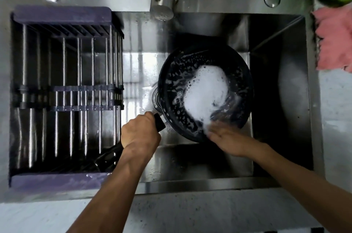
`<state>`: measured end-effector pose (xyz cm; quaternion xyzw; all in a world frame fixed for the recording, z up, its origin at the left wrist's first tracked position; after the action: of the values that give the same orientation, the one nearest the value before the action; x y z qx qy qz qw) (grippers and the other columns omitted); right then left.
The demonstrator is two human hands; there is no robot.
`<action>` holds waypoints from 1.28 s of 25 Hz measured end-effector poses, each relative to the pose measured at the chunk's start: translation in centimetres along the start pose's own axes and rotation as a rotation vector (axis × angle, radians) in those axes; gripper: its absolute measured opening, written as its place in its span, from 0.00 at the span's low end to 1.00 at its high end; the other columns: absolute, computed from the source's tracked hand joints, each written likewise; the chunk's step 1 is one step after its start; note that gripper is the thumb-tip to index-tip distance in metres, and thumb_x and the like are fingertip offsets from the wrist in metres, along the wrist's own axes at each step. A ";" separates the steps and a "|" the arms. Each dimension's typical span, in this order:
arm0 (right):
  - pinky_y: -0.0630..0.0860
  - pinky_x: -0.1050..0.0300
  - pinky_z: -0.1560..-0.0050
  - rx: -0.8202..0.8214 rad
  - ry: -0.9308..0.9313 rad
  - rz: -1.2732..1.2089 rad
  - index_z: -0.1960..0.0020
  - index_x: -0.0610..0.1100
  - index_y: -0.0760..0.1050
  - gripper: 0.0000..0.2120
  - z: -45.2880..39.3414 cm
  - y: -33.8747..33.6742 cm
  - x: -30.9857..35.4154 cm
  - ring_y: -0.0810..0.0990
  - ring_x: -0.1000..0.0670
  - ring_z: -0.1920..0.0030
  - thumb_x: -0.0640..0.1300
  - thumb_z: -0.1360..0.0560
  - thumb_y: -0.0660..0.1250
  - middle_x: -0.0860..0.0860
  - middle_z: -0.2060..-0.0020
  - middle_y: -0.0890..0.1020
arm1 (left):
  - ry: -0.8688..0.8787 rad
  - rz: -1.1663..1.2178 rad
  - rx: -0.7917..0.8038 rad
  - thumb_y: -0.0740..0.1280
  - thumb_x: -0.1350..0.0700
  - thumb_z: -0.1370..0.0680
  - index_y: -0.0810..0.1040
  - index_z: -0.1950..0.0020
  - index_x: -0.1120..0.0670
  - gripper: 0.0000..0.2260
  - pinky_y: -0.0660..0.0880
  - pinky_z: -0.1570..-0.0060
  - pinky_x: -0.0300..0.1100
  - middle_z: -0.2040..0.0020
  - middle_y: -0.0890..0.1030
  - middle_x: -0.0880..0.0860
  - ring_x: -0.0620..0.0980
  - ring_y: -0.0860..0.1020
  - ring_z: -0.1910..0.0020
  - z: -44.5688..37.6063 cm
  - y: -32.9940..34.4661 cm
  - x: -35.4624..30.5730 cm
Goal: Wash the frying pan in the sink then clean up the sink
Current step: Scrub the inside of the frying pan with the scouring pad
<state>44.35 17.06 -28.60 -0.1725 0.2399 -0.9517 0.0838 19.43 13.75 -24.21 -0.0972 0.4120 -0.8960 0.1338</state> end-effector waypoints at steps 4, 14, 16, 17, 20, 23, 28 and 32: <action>0.37 0.60 0.24 0.106 -0.244 -0.342 0.20 0.54 0.56 0.25 -3.0 -0.4 4.8 0.41 0.61 0.22 0.57 0.15 0.51 0.61 0.20 0.47 | 0.005 0.002 0.011 0.67 0.57 0.26 0.73 0.40 0.53 0.15 0.68 0.60 0.42 0.49 0.80 0.53 0.55 0.80 0.50 0.0 0.1 0.2; 0.33 0.56 0.25 -0.099 -0.236 -0.330 0.18 0.50 0.44 0.27 -5.9 -0.5 8.1 0.34 0.50 0.21 0.53 0.14 0.47 0.54 0.21 0.37 | 0.009 0.006 0.028 0.67 0.56 0.26 0.72 0.39 0.52 0.16 0.68 0.59 0.43 0.48 0.80 0.53 0.55 0.80 0.49 -0.1 0.2 0.1; 0.28 0.63 0.29 -0.231 -0.390 -0.508 0.19 0.53 0.38 0.29 -9.1 -3.7 11.1 0.31 0.56 0.23 0.53 0.14 0.49 0.58 0.23 0.32 | 0.012 0.000 0.036 0.67 0.55 0.26 0.72 0.39 0.52 0.16 0.68 0.58 0.43 0.47 0.80 0.53 0.55 0.80 0.48 0.1 0.3 0.0; 0.28 0.61 0.27 -0.367 -0.333 -0.417 0.20 0.53 0.36 0.30 -11.2 -6.3 9.8 0.30 0.56 0.23 0.54 0.15 0.49 0.58 0.24 0.31 | 0.011 0.007 0.035 0.67 0.54 0.26 0.72 0.39 0.52 0.16 0.68 0.58 0.43 0.47 0.80 0.53 0.55 0.80 0.48 0.1 0.3 0.0; 0.39 0.46 0.20 -0.614 0.041 0.193 0.18 0.48 0.38 0.32 -12.3 -9.4 0.5 0.36 0.49 0.20 0.57 0.16 0.48 0.50 0.19 0.38 | 0.007 -0.006 0.037 0.67 0.53 0.27 0.72 0.40 0.52 0.16 0.71 0.56 0.44 0.46 0.80 0.52 0.55 0.80 0.47 -0.2 0.3 0.1; 0.28 0.48 0.26 -0.498 0.080 0.367 0.18 0.45 0.44 0.31 -10.5 -7.2 -3.7 0.39 0.47 0.19 0.56 0.17 0.48 0.48 0.19 0.42 | 0.000 -0.015 0.046 0.68 0.52 0.27 0.72 0.39 0.51 0.17 0.69 0.57 0.43 0.46 0.80 0.53 0.55 0.80 0.47 0.0 0.1 0.2; 0.57 0.39 0.24 -0.525 0.138 0.590 0.24 0.39 0.64 0.31 -7.0 -6.9 -4.6 0.59 0.35 0.23 0.39 0.28 0.59 0.36 0.25 0.64 | -0.036 0.021 0.060 0.67 0.55 0.28 0.73 0.41 0.51 0.15 0.72 0.56 0.44 0.48 0.80 0.53 0.56 0.80 0.48 0.1 0.0 0.2; 0.65 0.47 0.41 -0.267 -0.065 0.600 0.36 0.49 0.74 0.23 0.6 -2.3 -1.5 0.75 0.42 0.41 0.38 0.29 0.60 0.47 0.42 0.80 | -0.035 0.075 0.064 0.67 0.57 0.28 0.73 0.41 0.52 0.15 0.70 0.59 0.43 0.49 0.80 0.53 0.55 0.80 0.49 0.8 -0.7 0.1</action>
<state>45.75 19.18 -27.43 -0.1340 0.4000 -0.8385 0.3448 19.42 13.59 -23.16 -0.0933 0.3843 -0.9012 0.1773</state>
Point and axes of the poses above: each hand's wrist, its own z-axis away from the middle knuckle, its own y-axis out of the palm, x = y × z, the point moved 4 cm from there along -z, towards the middle knuckle
